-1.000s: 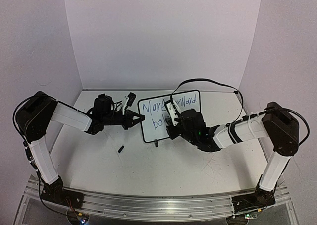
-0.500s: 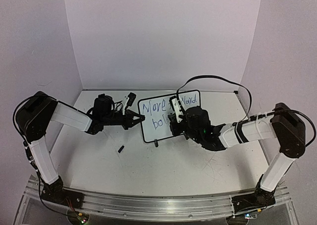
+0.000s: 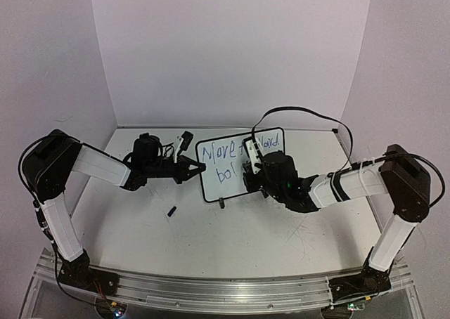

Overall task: Write a sentence on the whiteboard
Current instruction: Write on the whiteboard with the whiteboard marker without the cap.

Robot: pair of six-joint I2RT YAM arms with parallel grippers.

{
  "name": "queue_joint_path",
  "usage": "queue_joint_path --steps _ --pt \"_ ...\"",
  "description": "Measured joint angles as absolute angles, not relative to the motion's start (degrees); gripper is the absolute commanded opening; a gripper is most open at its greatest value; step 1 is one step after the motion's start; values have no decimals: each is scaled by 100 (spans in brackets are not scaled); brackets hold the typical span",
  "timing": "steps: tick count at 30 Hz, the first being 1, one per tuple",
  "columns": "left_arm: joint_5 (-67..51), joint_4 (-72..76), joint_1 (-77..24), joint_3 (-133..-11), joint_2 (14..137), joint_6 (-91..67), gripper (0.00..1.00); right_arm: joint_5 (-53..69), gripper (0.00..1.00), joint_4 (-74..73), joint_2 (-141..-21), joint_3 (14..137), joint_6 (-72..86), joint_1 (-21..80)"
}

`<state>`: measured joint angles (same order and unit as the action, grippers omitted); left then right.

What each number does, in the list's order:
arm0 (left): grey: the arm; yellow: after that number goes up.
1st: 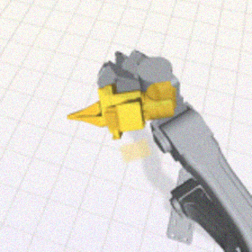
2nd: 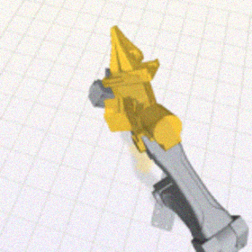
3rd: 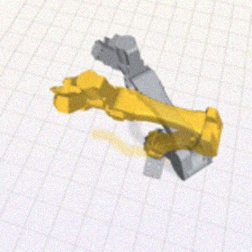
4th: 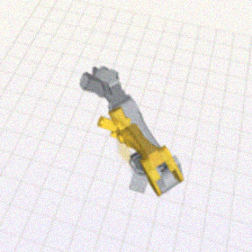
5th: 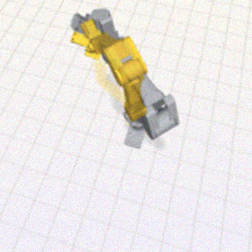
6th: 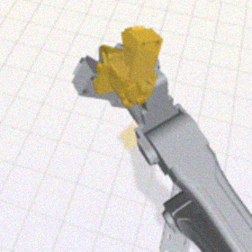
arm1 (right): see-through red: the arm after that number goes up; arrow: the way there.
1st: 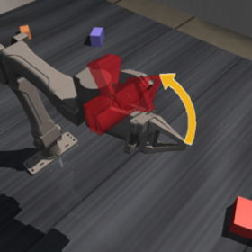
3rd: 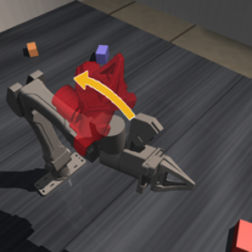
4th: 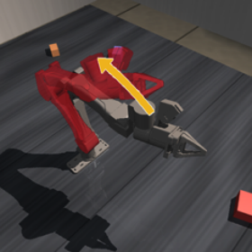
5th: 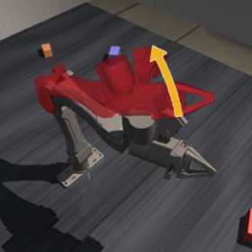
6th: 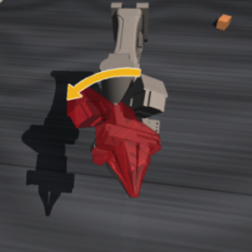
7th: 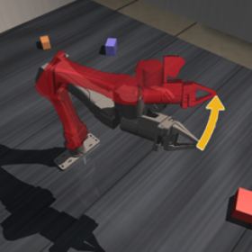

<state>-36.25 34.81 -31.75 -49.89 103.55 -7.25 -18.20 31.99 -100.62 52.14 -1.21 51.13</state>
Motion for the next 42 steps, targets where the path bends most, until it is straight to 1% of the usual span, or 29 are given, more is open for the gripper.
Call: queue_joint_path --steps 16,42 --pt "-3581 3452 -3173 -4991 10355 -735 0 -1836 0 3159 -10241 5474 -212 5155" --pt "-3583 3454 -3173 -4991 10355 -731 0 -1715 0 3110 -10300 5450 75 5223"
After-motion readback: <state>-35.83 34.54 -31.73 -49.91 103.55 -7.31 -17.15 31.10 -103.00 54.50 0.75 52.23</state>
